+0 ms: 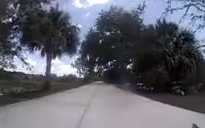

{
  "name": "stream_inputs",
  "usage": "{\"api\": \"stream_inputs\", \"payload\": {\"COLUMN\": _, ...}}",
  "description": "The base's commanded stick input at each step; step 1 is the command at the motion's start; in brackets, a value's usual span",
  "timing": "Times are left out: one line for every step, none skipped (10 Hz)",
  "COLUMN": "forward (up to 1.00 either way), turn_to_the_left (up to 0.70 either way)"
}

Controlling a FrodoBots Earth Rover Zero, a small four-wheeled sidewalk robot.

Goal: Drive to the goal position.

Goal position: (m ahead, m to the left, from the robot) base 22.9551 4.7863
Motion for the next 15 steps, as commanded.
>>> {"api": "stream_inputs", "payload": {"forward": 0.85, "turn_to_the_left": -0.10}}
{"api": "stream_inputs", "payload": {"forward": 0.85, "turn_to_the_left": 0.00}}
{"api": "stream_inputs", "payload": {"forward": 0.85, "turn_to_the_left": 0.00}}
{"api": "stream_inputs", "payload": {"forward": 0.85, "turn_to_the_left": 0.00}}
{"api": "stream_inputs", "payload": {"forward": 0.85, "turn_to_the_left": 0.00}}
{"api": "stream_inputs", "payload": {"forward": 0.85, "turn_to_the_left": 0.00}}
{"api": "stream_inputs", "payload": {"forward": 0.85, "turn_to_the_left": 0.00}}
{"api": "stream_inputs", "payload": {"forward": 0.85, "turn_to_the_left": 0.00}}
{"api": "stream_inputs", "payload": {"forward": 0.85, "turn_to_the_left": 0.00}}
{"api": "stream_inputs", "payload": {"forward": 0.85, "turn_to_the_left": 0.00}}
{"api": "stream_inputs", "payload": {"forward": 0.85, "turn_to_the_left": 0.00}}
{"api": "stream_inputs", "payload": {"forward": 0.85, "turn_to_the_left": 0.00}}
{"api": "stream_inputs", "payload": {"forward": 0.85, "turn_to_the_left": 0.00}}
{"api": "stream_inputs", "payload": {"forward": 0.85, "turn_to_the_left": 0.00}}
{"api": "stream_inputs", "payload": {"forward": 0.85, "turn_to_the_left": 0.12}}
